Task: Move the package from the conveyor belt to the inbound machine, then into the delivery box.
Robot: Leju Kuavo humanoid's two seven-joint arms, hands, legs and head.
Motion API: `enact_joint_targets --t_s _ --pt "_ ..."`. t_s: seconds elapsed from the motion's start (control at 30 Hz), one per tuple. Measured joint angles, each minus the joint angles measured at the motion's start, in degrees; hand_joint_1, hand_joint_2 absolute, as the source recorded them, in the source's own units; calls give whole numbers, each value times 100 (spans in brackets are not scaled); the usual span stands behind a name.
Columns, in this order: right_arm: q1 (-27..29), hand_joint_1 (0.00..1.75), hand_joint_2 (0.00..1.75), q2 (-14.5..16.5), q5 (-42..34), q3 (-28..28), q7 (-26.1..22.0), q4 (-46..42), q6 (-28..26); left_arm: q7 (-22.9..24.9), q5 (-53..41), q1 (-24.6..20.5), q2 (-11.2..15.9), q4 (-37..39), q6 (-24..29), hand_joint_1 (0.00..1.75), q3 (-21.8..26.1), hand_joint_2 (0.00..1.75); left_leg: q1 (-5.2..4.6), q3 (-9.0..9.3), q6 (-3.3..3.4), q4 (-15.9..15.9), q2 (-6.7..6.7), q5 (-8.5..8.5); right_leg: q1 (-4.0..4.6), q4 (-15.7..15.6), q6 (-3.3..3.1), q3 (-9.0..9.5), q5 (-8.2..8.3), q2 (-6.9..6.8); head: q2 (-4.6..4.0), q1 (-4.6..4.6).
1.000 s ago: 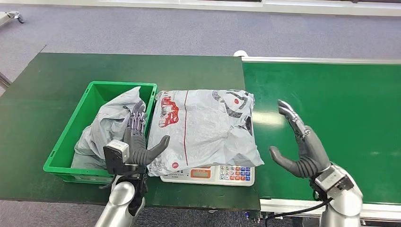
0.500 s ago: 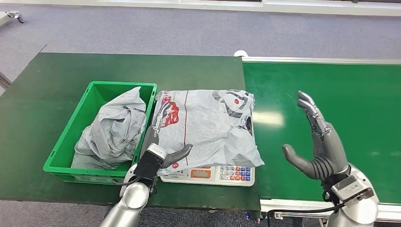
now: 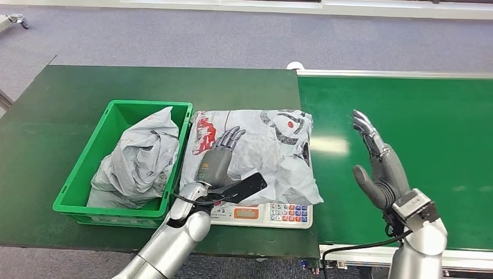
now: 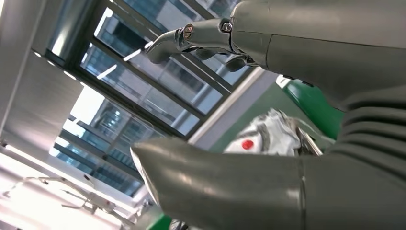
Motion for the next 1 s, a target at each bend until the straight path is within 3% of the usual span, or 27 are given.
enact_joint_targets --t_s 0.33,0.47,0.6,0.77,1.0 --pt "25 0 0 0 8 20 -2 226 0 152 0 -268 -73 823 143 0 16 175 0 0 0 -1 -3 -1 0 0 0 1 -2 -2 0 1" --pt "40 0 0 0 10 20 -2 279 0 157 91 -299 -75 905 57 175 55 175 0 6 0 -2 -1 0 0 0 0 6 -1 -1 0 2" --pt "46 0 0 0 8 22 -2 337 -1 -3 187 -286 -78 951 119 175 92 175 0 9 -4 -1 -1 3 1 0 -1 7 0 -2 0 0" --pt "130 0 0 -3 -37 24 -4 355 0 -629 585 -87 -94 703 481 175 242 175 0 7 -7 -2 -2 4 1 1 -2 4 1 -1 0 -1" --pt "176 0 0 -14 -71 24 -5 355 0 -1157 1103 161 -102 233 497 175 360 175 0 -1 -6 -2 -2 3 0 1 -1 -2 -1 -1 0 1"
